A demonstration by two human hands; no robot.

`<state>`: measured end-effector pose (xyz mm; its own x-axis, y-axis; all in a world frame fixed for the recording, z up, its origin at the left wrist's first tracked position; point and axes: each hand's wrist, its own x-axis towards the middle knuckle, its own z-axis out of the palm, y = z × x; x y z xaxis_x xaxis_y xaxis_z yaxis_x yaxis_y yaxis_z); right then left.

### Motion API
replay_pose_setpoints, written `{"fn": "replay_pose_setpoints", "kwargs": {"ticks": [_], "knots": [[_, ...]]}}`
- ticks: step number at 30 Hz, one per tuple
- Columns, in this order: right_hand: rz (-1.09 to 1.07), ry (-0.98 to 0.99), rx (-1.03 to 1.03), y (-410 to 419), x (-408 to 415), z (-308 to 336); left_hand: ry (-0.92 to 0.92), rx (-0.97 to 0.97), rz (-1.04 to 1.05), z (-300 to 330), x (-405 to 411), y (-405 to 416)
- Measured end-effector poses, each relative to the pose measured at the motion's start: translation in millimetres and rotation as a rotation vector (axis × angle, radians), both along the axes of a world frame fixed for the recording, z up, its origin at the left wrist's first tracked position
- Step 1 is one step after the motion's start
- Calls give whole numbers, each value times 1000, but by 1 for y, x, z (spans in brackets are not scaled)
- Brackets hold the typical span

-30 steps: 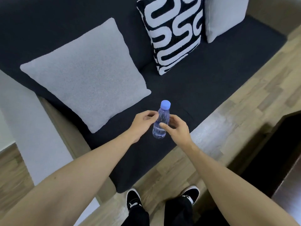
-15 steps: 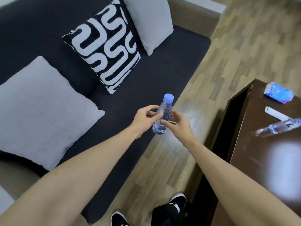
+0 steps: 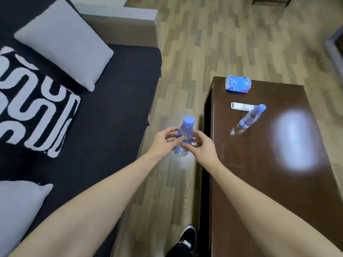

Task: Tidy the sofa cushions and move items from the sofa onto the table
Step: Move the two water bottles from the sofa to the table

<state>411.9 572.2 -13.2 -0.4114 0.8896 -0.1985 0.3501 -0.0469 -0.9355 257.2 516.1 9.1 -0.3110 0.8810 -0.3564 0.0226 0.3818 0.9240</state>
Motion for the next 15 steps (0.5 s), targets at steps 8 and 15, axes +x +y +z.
{"fn": "replay_pose_setpoints", "kwargs": {"ticks": [8,15], "knots": [[-267,-90,-8,72,114,-13,-30,-4,-286,-14,107,114],[-515,-181,-40,108,185,-64,-73,-32,-498,-79,185,187]]}}
